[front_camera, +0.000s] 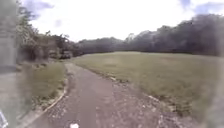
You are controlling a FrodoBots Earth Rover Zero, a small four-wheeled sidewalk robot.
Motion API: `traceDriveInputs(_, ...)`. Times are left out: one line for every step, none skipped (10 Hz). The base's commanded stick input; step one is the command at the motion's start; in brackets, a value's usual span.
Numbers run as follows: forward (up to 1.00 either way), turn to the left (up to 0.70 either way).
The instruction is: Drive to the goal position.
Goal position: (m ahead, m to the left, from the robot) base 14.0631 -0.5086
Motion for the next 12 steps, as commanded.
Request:
traceDriveInputs(1.00, 0.40)
traceDriveInputs(1.00, 0.40)
traceDriveInputs(1.00, 0.29)
traceDriveInputs(1.00, 0.11)
traceDriveInputs(1.00, 0.00)
traceDriveInputs(1.00, 0.00)
traceDriveInputs(1.00, 0.00)
traceDriveInputs(1.00, 0.00)
traceDriveInputs(1.00, 0.00)
traceDriveInputs(1.00, 0.00)
traceDriveInputs(1.00, 0.00)
traceDriveInputs(1.00, 0.22)
